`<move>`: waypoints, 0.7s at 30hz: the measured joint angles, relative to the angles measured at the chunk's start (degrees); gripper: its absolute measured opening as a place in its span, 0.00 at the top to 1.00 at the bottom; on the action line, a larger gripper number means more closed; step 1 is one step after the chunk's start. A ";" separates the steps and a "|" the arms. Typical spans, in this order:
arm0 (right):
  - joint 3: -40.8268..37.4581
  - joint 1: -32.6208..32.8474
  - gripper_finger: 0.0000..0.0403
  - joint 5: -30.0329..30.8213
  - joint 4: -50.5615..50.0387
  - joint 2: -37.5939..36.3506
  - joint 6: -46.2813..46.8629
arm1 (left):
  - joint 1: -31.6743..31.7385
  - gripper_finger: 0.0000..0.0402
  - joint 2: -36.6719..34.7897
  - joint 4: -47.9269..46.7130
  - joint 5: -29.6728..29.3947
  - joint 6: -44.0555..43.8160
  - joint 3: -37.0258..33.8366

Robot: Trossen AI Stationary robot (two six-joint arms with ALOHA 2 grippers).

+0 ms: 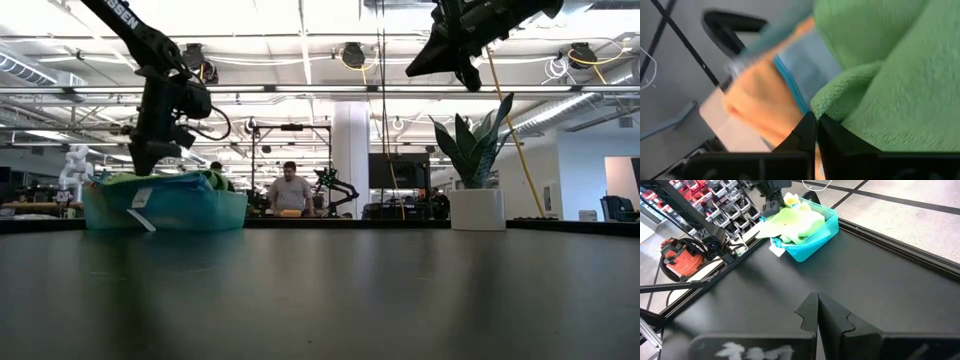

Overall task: Fold microfiber towels
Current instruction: Put the stack of folded microfiber towels in the blue bin

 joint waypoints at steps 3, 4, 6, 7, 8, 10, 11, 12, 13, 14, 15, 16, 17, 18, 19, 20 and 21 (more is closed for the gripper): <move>0.00 0.00 1.00 0.00 0.01 0.00 0.00 | 1.01 0.99 0.00 4.84 0.02 0.10 0.00; 0.00 0.00 1.00 0.00 0.01 0.00 0.00 | 1.37 0.99 0.00 6.30 0.01 0.29 0.00; 0.00 0.00 1.00 -0.02 0.01 0.00 0.00 | 2.21 0.98 0.00 8.60 -0.16 1.13 0.00; 0.00 0.00 1.00 -0.03 0.01 0.00 0.00 | 2.69 0.98 0.00 9.34 -0.56 1.32 0.00; 0.00 0.00 1.00 -0.04 0.03 0.00 0.03 | 3.10 0.98 0.00 9.64 -1.24 1.47 0.00; 0.00 0.02 1.00 -0.04 0.01 0.00 0.20 | 3.96 0.98 0.00 9.28 -3.73 1.95 0.00; 0.00 0.04 1.00 -0.04 0.02 0.00 0.20 | 4.32 0.99 0.00 9.29 -4.06 2.70 0.00; 0.00 0.04 1.00 -0.04 0.03 0.00 0.19 | 4.60 0.99 0.00 9.37 -3.91 3.03 0.00; 0.00 0.04 1.00 -0.04 0.03 0.00 0.20 | 4.84 0.99 0.00 9.40 -3.66 3.38 0.00; 0.00 0.04 1.00 -0.04 0.08 0.00 0.20 | 4.93 0.98 0.00 9.47 -3.18 3.64 0.00; 0.00 0.04 1.00 -0.04 0.29 0.00 0.20 | 4.98 0.97 0.00 9.65 -3.05 3.59 0.00; 0.00 0.04 1.00 -0.04 0.76 0.00 0.18 | 4.92 0.95 0.00 10.22 -3.01 3.12 0.00; 0.00 0.04 1.00 -0.04 1.42 0.00 0.12 | 4.91 0.94 0.00 10.97 -2.91 2.54 0.00; 0.00 0.04 1.00 -0.06 2.04 0.00 -0.04 | 4.94 0.92 0.00 11.43 -2.78 2.31 0.00; 0.01 0.04 1.00 -0.07 2.77 0.00 -0.19 | 4.97 0.90 0.00 11.45 -2.31 2.33 0.00; 0.04 0.04 1.00 -0.07 3.35 0.00 -0.28 | 4.99 0.88 0.00 11.20 -1.73 2.37 0.00; 0.07 0.04 1.00 -0.07 3.62 0.00 -0.29 | 5.01 0.86 0.00 10.79 -1.51 2.39 0.00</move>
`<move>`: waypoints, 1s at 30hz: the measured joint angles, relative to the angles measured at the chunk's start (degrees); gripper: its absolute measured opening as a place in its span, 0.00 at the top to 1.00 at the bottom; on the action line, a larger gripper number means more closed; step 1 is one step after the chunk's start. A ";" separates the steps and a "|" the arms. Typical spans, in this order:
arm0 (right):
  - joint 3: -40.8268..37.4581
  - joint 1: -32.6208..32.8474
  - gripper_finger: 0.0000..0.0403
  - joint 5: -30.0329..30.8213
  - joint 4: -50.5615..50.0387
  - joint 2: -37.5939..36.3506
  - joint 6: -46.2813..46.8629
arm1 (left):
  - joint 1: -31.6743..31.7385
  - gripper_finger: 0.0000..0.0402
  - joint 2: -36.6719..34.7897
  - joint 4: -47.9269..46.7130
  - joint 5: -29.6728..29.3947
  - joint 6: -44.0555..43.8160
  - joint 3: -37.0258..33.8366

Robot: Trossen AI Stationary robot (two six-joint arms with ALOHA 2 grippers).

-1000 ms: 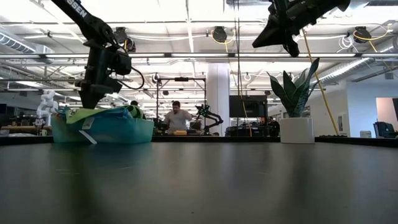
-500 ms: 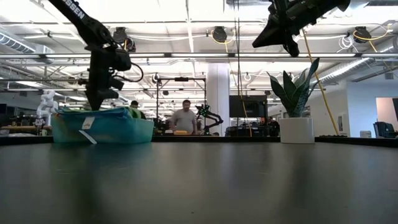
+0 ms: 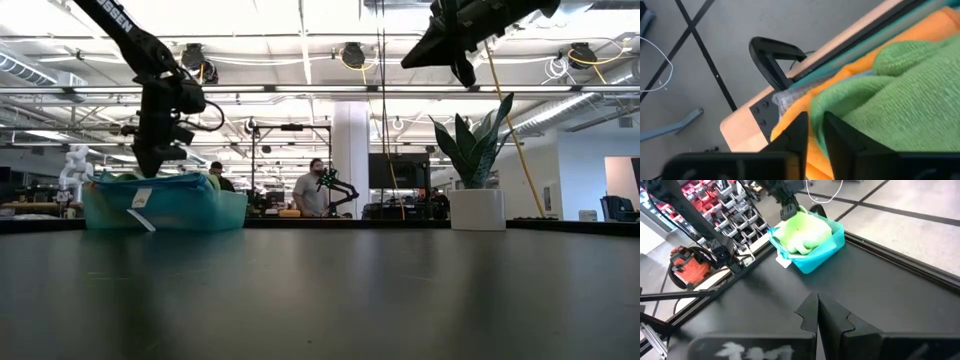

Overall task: Fold microfiber towels
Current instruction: Put the stack of folded microfiber towels in the blue bin

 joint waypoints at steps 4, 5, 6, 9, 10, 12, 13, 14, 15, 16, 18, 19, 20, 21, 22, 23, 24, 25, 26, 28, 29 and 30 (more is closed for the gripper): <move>0.02 0.00 1.00 -0.03 0.08 0.00 -0.11 | -0.70 0.73 0.00 -0.66 0.03 -0.15 0.00; 0.02 0.00 1.00 -0.16 0.06 0.00 -0.13 | -0.86 0.70 0.00 -0.74 0.01 -0.17 0.00; 0.02 0.00 1.00 -0.20 0.06 0.00 -0.13 | -0.94 0.66 0.00 -0.80 -0.07 -0.15 0.00; 0.02 0.00 1.00 -0.20 0.01 0.00 -0.13 | -1.53 0.56 -0.01 -0.82 -0.57 -1.04 0.00; 0.02 0.00 1.00 -0.20 0.04 0.00 -0.13 | -1.90 0.53 -0.02 -0.85 -0.90 -1.61 0.00; 0.02 0.00 1.00 -0.20 0.04 0.00 -0.13 | -2.65 0.47 -0.33 -0.96 -1.34 -3.68 0.00; 0.02 0.00 1.00 -0.20 0.04 0.00 -0.13 | -3.05 0.45 -0.58 -0.93 -1.71 -5.23 0.00; 0.02 0.00 1.00 -0.20 0.01 0.00 -0.13 | -3.51 0.43 -0.76 -0.93 -2.01 -6.56 0.10; 0.02 0.00 1.00 -0.21 0.03 0.00 -0.13 | -3.93 0.42 -0.84 -1.18 -2.21 -7.74 0.49; 0.02 0.00 1.00 -0.22 0.02 0.00 -0.13 | -4.20 0.41 -1.03 -1.52 -2.34 -9.18 1.14; 0.02 0.00 1.00 -0.22 0.00 0.00 0.15 | -4.77 0.41 -2.05 -2.98 -2.20 -11.88 2.66; 0.01 0.00 1.00 -0.22 -0.10 0.00 0.21 | -5.26 0.41 -2.59 -3.51 -1.07 -13.17 3.48; 0.02 0.00 1.00 -0.22 -0.19 0.00 0.22 | -5.73 0.41 -3.06 -3.50 1.31 -14.47 3.98; 0.00 0.01 1.00 -0.22 -0.21 0.00 0.23 | -6.22 0.41 -3.47 -3.41 4.75 -15.56 4.11; 0.00 0.00 1.00 -0.22 -0.21 0.00 0.22 | -6.76 0.42 -3.67 -3.55 9.13 -16.16 4.11; 0.00 0.00 1.00 -0.22 -0.21 0.00 0.22 | -7.51 0.43 -3.74 -3.46 13.26 -16.70 4.09; 0.01 0.00 1.00 -0.20 -0.20 0.00 0.13 | -8.30 0.43 -3.73 -3.05 16.75 -17.09 4.01; 0.01 0.00 1.00 -0.18 -0.20 0.00 0.00 | -9.16 0.45 -3.65 -2.77 18.82 -17.33 3.79; 0.00 0.00 1.00 -0.17 -0.23 0.00 -0.08 | -10.35 0.46 -3.40 -2.81 19.08 -17.35 3.48; 0.00 0.00 1.00 -0.15 -0.21 0.00 -0.18 | -12.64 0.49 -2.38 -2.51 16.94 -17.29 2.44; 0.00 0.00 1.00 -0.15 -0.21 0.00 -0.31 | -13.50 0.51 -1.94 -2.54 15.89 -17.34 1.70; 0.00 0.00 1.00 -0.15 -0.23 0.00 -0.45 | -14.25 0.52 -1.58 -2.85 15.57 -17.33 1.01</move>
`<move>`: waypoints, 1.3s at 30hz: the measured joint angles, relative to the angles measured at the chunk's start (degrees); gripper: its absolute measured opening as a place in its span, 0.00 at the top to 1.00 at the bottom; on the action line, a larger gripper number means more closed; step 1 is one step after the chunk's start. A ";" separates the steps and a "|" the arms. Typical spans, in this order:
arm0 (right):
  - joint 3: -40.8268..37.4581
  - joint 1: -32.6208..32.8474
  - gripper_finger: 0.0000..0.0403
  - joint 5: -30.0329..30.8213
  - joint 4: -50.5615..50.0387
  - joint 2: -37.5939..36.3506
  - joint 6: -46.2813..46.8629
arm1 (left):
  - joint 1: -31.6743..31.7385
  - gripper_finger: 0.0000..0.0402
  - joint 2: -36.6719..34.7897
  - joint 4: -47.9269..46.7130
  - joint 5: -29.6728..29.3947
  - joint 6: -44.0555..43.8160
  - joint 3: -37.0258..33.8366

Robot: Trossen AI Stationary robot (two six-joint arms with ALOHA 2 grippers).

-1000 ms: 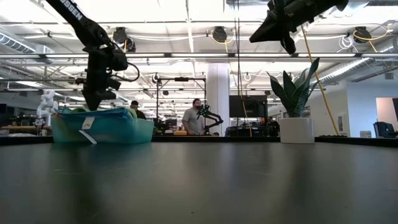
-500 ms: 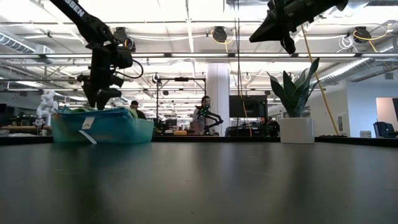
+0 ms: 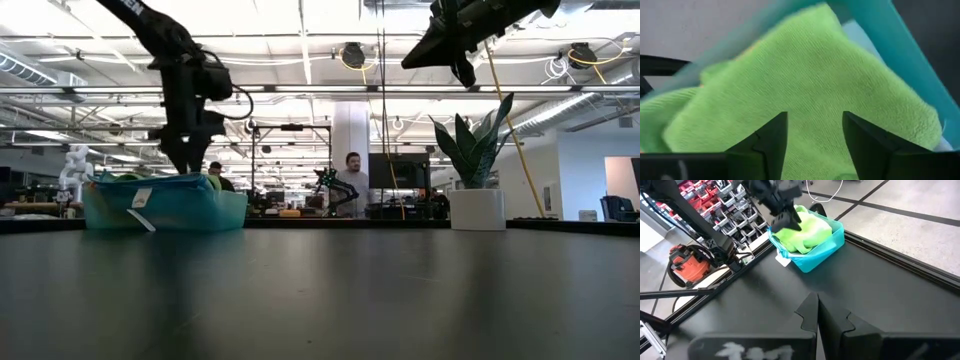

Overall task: Fold microfiber towels
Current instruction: Put the stack of folded microfiber towels in the blue bin, then return to Home Position

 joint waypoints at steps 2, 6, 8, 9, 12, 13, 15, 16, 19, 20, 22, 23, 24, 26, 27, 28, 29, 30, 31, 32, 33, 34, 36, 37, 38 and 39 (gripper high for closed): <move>0.01 0.00 1.00 0.02 0.00 0.00 -0.25 | -1.49 0.55 0.80 0.32 0.11 -0.01 -0.88; 0.00 0.00 1.00 0.04 0.00 0.00 -0.33 | -3.51 0.62 3.43 1.99 0.31 -0.41 -2.35; 0.00 0.00 1.00 0.04 0.00 0.00 -0.34 | -4.03 0.66 5.34 3.76 1.07 -1.10 -2.82; 0.00 0.00 1.00 0.04 0.00 0.00 -0.34 | -4.25 0.68 6.41 3.92 1.76 -1.09 -3.19; 0.00 0.02 1.00 -0.02 0.00 0.00 -0.34 | -4.80 0.74 10.20 4.90 2.92 -0.67 -3.56; 0.00 0.09 1.00 -0.05 0.00 0.00 -0.33 | -4.97 0.76 11.24 4.63 2.74 -0.29 -3.56; 0.00 0.11 1.00 -0.26 0.00 0.00 -0.33 | -5.41 0.80 11.96 3.60 0.99 0.16 -3.56; 0.00 0.11 1.00 -0.84 0.00 0.00 -0.35 | -5.64 0.81 11.68 3.12 -0.06 0.17 -3.52; 0.00 0.11 1.00 -1.63 -0.02 0.00 -0.33 | -6.22 0.85 8.50 2.40 -2.98 -0.42 -2.82; 0.00 0.12 1.00 -1.68 -0.02 0.00 -0.33 | -6.33 0.86 6.70 2.42 -3.84 -0.44 -2.17; 0.00 0.11 1.00 -1.61 -0.02 0.00 -0.45 | -6.53 0.88 2.78 2.93 -5.08 -0.66 -1.16; 0.00 0.11 1.00 -1.60 -0.03 0.00 -0.61 | -6.53 0.88 0.82 2.88 -5.64 -0.63 -0.95; 0.00 0.11 1.00 -1.60 -0.04 0.00 -0.68 | -6.55 0.89 -1.22 3.02 -6.55 -0.44 -0.78; 0.00 0.11 1.00 -1.60 -0.04 0.00 -0.75 | -6.50 0.90 -5.32 4.83 -8.94 -0.37 -0.57; 0.00 0.11 1.00 -1.60 -0.04 0.00 -0.77 | -6.22 0.90 -6.96 5.41 -10.32 -0.28 -0.46; 0.00 0.11 1.00 -1.59 -0.04 0.00 -0.77 | -5.71 0.91 -8.24 5.49 -11.23 0.11 -0.44; 0.00 0.11 1.00 -1.59 -0.04 0.00 -0.81 | -5.04 0.91 -9.10 5.26 -11.29 0.63 -0.44; 0.00 0.11 1.00 -1.59 -0.04 0.00 -0.92 | -4.45 0.91 -9.72 4.94 -11.15 0.76 -0.46; 0.00 0.11 1.00 -1.57 -0.04 0.00 -0.97 | -3.90 0.92 -10.16 4.62 -11.02 0.80 -0.50; 0.00 0.11 1.00 -1.58 -0.06 0.00 -0.99 | -3.50 0.92 -10.47 4.16 -10.70 0.86 -0.50; 0.00 0.11 1.00 -1.59 -0.06 0.00 -0.99 | -3.10 0.92 -10.60 3.83 -10.49 0.91 -0.50; 0.00 0.11 1.00 -1.59 -0.05 0.00 -0.99 | -2.74 0.92 -10.57 3.66 -10.40 0.86 -0.50; -0.02 0.11 1.00 -1.60 -0.07 0.00 -0.99 | -2.03 0.92 -10.44 3.39 -10.39 0.44 -0.58; -0.02 0.11 1.00 -1.57 -0.07 0.00 -0.99 | -1.88 0.92 -10.44 3.36 -10.45 0.05 -0.59; -0.02 0.11 1.00 -1.57 -0.06 0.00 -0.99 | -1.75 0.92 -10.50 3.46 -10.51 -0.41 -0.59; -0.02 0.11 1.00 -1.58 -0.06 0.00 -1.03 | -1.73 0.92 -10.52 3.51 -10.63 -0.89 -0.59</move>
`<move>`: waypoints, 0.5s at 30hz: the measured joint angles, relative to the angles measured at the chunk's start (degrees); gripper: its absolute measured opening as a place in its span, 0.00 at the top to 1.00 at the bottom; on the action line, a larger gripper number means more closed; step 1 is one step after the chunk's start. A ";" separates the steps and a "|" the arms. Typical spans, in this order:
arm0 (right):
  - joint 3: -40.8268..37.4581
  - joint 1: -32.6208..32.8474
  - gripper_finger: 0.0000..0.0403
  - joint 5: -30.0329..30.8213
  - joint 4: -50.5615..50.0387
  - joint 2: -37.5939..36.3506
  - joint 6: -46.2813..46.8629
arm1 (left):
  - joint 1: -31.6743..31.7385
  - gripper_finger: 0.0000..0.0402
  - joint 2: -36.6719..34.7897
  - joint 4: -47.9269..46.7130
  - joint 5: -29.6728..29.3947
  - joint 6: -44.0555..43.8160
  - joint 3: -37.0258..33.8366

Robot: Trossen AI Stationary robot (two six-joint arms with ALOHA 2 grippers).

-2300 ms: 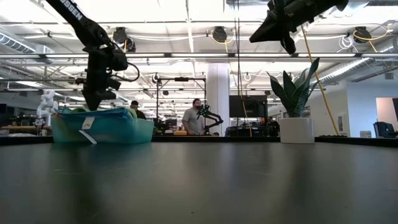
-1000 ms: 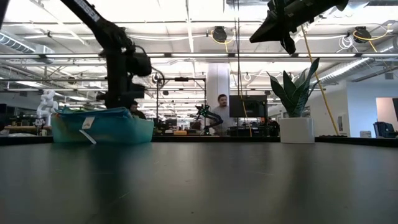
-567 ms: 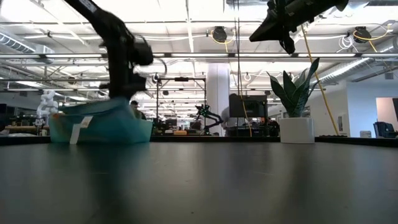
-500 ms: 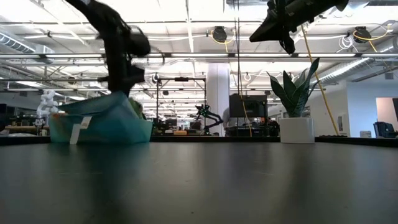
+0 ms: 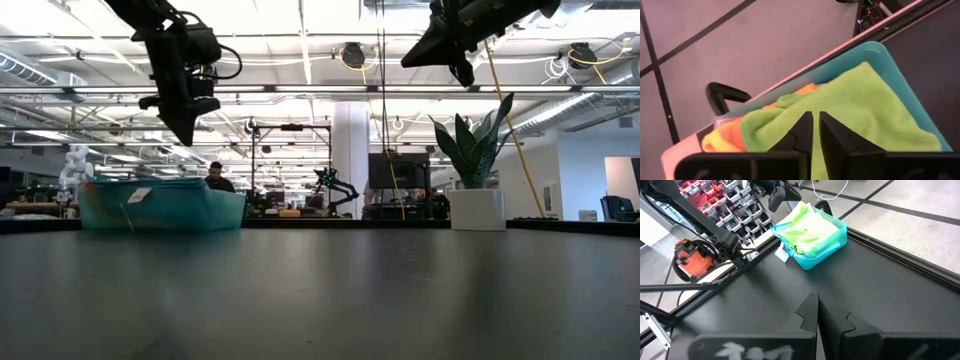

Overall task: Fold microfiber towels
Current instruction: Return to Home Position

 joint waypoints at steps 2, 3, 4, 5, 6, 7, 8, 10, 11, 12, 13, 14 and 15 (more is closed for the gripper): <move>0.00 0.00 1.00 -0.01 -0.03 0.00 -0.86 | -0.28 0.93 0.04 0.02 0.20 -1.02 0.00; 0.00 0.00 1.00 -0.01 -0.10 0.00 -1.72 | -0.47 0.94 0.04 0.18 1.00 -1.34 0.00; 0.00 0.00 1.00 -0.04 -0.35 0.00 -2.71 | -0.79 0.96 0.04 0.41 1.99 -1.50 0.00; 0.00 0.00 1.00 -0.08 -0.81 0.00 -3.51 | -1.21 0.97 0.04 0.59 3.21 -1.52 0.00; 0.00 0.00 1.00 -0.11 -1.34 0.00 -4.15 | -1.77 0.99 0.04 0.63 4.39 -1.56 0.00; -0.01 0.00 1.00 -0.12 -1.73 0.00 -4.65 | -2.53 0.99 0.02 0.60 5.32 -1.61 0.00; -0.07 0.00 1.00 -0.22 -1.88 -0.04 -5.17 | -3.45 0.99 -0.18 0.49 6.36 -1.61 0.00; -0.07 -0.09 1.00 -1.42 -1.89 -0.71 -6.35 | -5.44 0.98 -1.42 -0.27 8.58 -1.61 -0.04; -0.07 -0.09 1.00 -1.52 -1.68 -1.28 -6.78 | -6.83 0.98 -2.43 -0.50 9.23 -1.63 -0.04; -0.07 -0.09 1.00 -1.54 -1.70 -2.05 -7.25 | -8.32 0.99 -3.63 -0.51 9.62 -1.87 -0.04; -0.07 -0.09 1.00 -1.62 -2.01 -2.88 -7.57 | -9.83 0.99 -5.09 -0.71 9.64 -2.24 -0.04; -0.07 -0.09 1.00 -1.67 -2.28 -3.84 -8.10 | -11.41 0.99 -6.82 -1.10 9.61 -2.93 -0.07; -0.07 -0.09 1.00 -1.67 -2.77 -5.00 -8.80 | -13.21 0.99 -8.88 -1.29 9.45 -3.74 -0.07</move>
